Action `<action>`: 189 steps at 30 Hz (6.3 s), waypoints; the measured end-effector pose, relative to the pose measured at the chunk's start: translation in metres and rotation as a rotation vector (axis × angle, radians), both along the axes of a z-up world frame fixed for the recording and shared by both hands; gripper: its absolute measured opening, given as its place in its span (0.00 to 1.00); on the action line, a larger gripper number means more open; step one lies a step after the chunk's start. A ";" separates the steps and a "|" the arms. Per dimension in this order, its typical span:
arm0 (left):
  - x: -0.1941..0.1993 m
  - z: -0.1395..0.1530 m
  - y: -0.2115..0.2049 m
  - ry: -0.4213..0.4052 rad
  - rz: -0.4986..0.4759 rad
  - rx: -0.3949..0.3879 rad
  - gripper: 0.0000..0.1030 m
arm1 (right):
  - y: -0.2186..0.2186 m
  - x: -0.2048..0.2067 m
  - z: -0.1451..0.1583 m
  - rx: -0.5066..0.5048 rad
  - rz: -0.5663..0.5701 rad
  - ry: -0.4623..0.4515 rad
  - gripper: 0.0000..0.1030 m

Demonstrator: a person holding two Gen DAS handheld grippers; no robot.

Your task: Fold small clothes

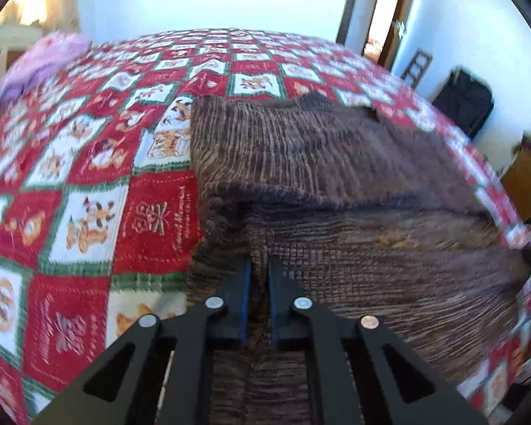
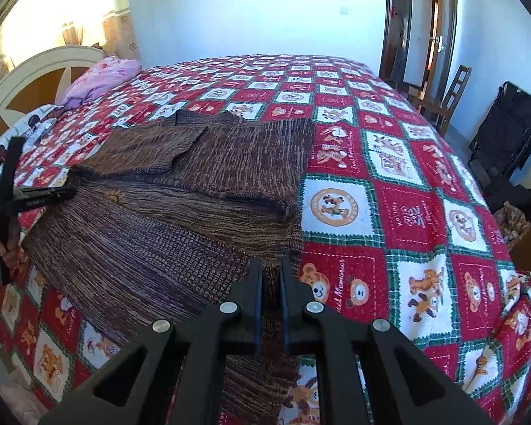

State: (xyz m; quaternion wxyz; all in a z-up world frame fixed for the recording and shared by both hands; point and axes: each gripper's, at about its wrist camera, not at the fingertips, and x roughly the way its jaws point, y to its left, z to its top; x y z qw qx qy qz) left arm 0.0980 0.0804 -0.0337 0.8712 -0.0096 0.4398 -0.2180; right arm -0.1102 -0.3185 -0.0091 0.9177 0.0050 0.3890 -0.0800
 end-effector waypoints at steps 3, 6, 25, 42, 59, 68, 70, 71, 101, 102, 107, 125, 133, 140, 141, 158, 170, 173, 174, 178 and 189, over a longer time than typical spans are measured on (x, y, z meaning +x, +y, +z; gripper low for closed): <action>-0.010 0.011 0.013 -0.010 0.023 -0.118 0.08 | 0.002 -0.003 0.005 -0.003 -0.010 -0.024 0.08; -0.019 0.024 0.022 -0.037 0.031 -0.175 0.08 | 0.002 -0.004 0.015 0.011 -0.015 -0.058 0.08; 0.016 0.066 0.033 -0.101 0.128 -0.238 0.08 | 0.016 0.036 0.068 -0.137 -0.005 -0.171 0.08; 0.094 0.062 0.023 -0.067 0.180 -0.204 0.08 | -0.003 0.131 0.069 -0.229 0.025 -0.142 0.08; 0.162 0.039 0.008 -0.015 0.213 -0.180 0.08 | -0.034 0.219 0.044 -0.225 -0.016 -0.104 0.07; 0.195 0.009 -0.012 0.016 0.236 -0.120 0.08 | -0.051 0.267 0.002 -0.211 -0.071 -0.047 0.07; 0.200 -0.003 -0.016 0.031 0.241 -0.096 0.08 | -0.053 0.275 -0.012 -0.221 -0.077 -0.019 0.07; 0.201 -0.010 -0.019 0.039 0.246 -0.071 0.08 | -0.054 0.278 -0.019 -0.221 -0.081 -0.001 0.07; 0.012 -0.006 0.074 0.006 0.099 -0.099 0.52 | 0.009 0.237 0.007 -0.323 -0.071 -0.068 0.08; 0.008 -0.006 0.068 -0.009 0.102 -0.089 0.52 | 0.029 0.229 0.006 -0.255 -0.006 -0.050 0.08; 0.014 -0.020 0.045 0.006 0.156 -0.022 0.52 | 0.093 0.204 -0.023 -0.055 0.136 0.017 0.08; -0.024 -0.005 0.033 -0.033 0.337 0.177 0.72 | 0.100 0.190 -0.051 -0.068 0.079 -0.042 0.21; -0.038 0.014 0.027 -0.067 0.379 0.139 0.91 | 0.069 0.186 -0.052 0.119 0.030 -0.058 0.42; -0.044 -0.005 0.017 0.100 0.363 -0.091 0.91 | 0.071 0.186 -0.053 0.121 0.032 -0.060 0.42; -0.047 -0.009 0.012 0.128 0.345 -0.141 0.91 | 0.071 0.187 -0.053 0.122 0.032 -0.060 0.42; -0.022 -0.029 0.044 0.021 0.592 -0.543 0.91 | 0.070 0.187 -0.053 0.134 0.035 -0.062 0.42; -0.018 -0.034 0.040 0.014 0.574 -0.591 0.62 | 0.070 0.187 -0.054 0.131 0.037 -0.062 0.42; -0.022 -0.034 0.034 0.006 0.557 -0.552 0.62 | 0.070 0.187 -0.054 0.128 0.037 -0.062 0.42; -0.024 -0.034 0.030 -0.006 0.548 -0.523 0.62 | 0.070 0.187 -0.054 0.127 0.037 -0.062 0.42; -0.023 -0.035 0.031 -0.017 0.554 -0.525 0.62 | 0.070 0.187 -0.054 0.127 0.037 -0.062 0.42; -0.020 -0.050 0.051 0.039 0.536 -0.638 0.10 | 0.071 0.186 -0.054 0.121 0.037 -0.064 0.42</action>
